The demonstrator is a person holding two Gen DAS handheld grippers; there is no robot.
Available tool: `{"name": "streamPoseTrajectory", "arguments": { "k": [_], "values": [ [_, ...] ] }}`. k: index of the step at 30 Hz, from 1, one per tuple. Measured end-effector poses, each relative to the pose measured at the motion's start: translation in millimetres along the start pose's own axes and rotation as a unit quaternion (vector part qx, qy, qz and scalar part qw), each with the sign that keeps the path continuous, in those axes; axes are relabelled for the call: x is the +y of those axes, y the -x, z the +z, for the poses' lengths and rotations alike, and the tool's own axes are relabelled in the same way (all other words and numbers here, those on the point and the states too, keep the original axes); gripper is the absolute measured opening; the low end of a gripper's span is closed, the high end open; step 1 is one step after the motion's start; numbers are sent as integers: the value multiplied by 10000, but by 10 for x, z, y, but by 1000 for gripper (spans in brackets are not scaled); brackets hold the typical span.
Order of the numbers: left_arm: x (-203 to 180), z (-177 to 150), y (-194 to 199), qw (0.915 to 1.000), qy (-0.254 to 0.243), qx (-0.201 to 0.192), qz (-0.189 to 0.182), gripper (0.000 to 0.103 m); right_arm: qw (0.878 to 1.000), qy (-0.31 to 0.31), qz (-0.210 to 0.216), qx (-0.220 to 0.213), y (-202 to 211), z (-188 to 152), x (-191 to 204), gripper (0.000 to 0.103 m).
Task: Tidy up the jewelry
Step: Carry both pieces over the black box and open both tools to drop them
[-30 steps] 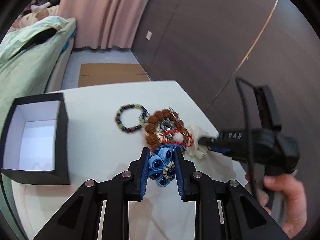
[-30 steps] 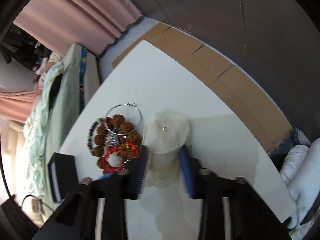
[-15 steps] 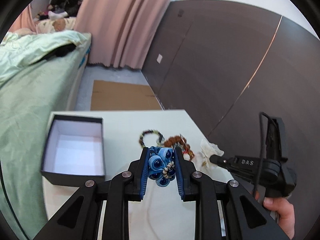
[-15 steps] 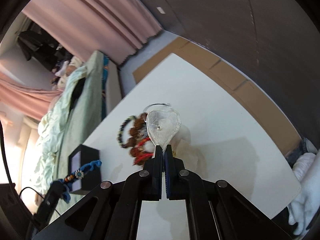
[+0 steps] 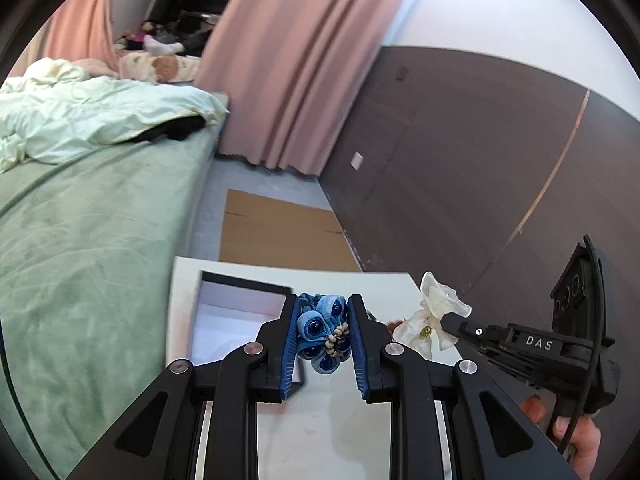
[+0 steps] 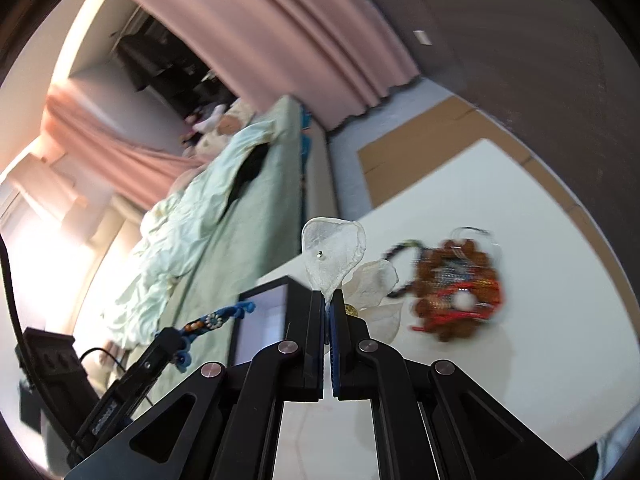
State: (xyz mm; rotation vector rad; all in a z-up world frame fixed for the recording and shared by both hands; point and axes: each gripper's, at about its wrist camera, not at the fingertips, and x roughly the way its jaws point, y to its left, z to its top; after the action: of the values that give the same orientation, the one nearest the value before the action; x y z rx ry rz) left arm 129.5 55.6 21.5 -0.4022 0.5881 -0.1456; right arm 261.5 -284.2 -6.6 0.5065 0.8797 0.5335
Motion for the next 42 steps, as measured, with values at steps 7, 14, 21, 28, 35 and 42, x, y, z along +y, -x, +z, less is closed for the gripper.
{"name": "streamPoseTrajectory", "arguments": {
  "k": [7, 14, 21, 28, 35, 42],
  "values": [
    [322, 185, 99, 9991, 330, -187, 177, 25, 9985, 369, 329, 244, -342, 49, 436, 4],
    [540, 282, 43, 9975, 608, -227, 288, 25, 9938, 581, 756, 579, -731, 15, 710, 4],
    [592, 296, -85, 9970, 704, -115, 300, 25, 9863, 641, 921, 1210, -1124, -118, 712, 61],
    [501, 268, -165, 9975, 689, -59, 163, 25, 9881, 448, 856, 1197, -961, -57, 469, 69],
    [420, 275, -212, 9962, 865, -67, 112, 85, 9956, 103, 559, 749, -568, 55, 145, 76],
    [366, 220, -103, 9952, 856, -373, 295, 95, 9982, -19, 375, 471, -317, 118, -25, 76]
  ]
}}
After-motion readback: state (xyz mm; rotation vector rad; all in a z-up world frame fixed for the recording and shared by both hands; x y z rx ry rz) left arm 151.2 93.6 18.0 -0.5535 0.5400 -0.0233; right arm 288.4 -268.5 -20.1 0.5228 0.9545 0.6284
